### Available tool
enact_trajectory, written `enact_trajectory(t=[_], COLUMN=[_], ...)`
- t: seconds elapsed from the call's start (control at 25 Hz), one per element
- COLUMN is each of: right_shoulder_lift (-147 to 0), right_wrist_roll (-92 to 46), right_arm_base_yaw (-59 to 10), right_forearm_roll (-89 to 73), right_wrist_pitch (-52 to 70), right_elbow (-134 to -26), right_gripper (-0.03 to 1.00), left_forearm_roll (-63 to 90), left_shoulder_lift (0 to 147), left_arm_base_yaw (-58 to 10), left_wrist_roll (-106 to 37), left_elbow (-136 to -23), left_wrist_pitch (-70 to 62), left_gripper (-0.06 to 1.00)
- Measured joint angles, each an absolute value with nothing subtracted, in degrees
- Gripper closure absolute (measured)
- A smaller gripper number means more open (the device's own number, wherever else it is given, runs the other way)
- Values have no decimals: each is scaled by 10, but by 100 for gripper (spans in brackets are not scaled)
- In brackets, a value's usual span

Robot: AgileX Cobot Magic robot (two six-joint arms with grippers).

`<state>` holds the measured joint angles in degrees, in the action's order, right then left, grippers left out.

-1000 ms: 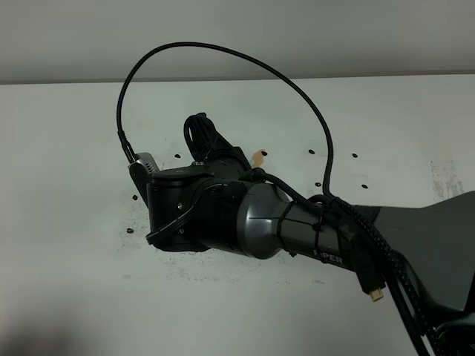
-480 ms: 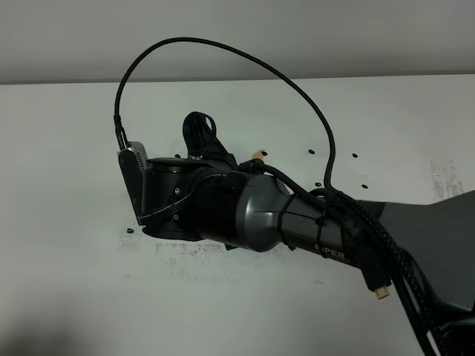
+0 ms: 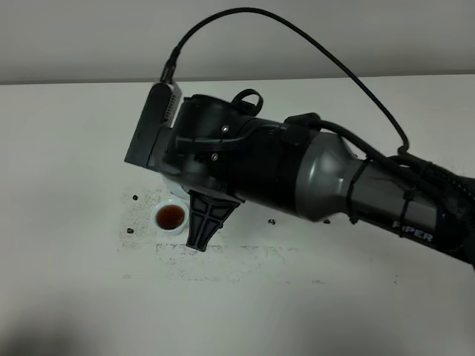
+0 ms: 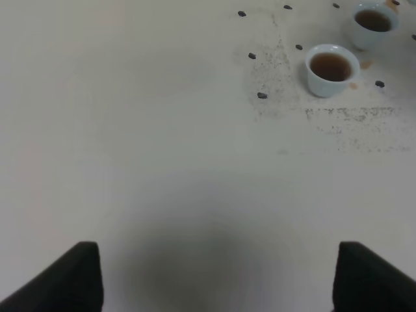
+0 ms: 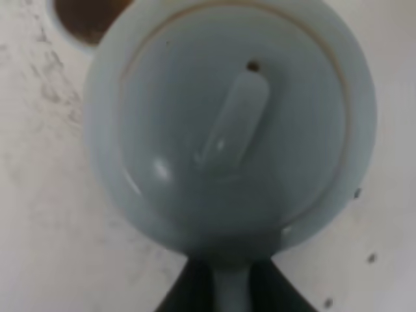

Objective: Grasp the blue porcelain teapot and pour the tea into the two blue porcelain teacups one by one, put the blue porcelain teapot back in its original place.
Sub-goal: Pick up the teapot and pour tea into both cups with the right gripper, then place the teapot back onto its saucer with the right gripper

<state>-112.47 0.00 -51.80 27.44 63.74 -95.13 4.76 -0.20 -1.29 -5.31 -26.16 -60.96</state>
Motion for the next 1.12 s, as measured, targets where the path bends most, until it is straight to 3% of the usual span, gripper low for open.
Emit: enact_trajectory(t=[0.24,0.56,1.12], right_shoulder_lift=[-1114,-1114,-1118], right_wrist_roll=[18,18,8], right_arm_base_yaw=[-494,-476,-474], right_forearm_roll=[143,96,75], right_wrist_pitch=[562,409,362], right_elbow=[-861,-743,-721], right_gripper=[89,89,89], left_forearm_roll=[48,48,48], left_shoulder_lift=[-2,-2,-2], left_arm_base_yaw=[-13,-13,-13], left_wrist_roll=[-53,-53,-53], left_elbow=[-262,-262,-262], left_wrist_pitch=[-609,-609,-609], left_gripper=[22,22,22])
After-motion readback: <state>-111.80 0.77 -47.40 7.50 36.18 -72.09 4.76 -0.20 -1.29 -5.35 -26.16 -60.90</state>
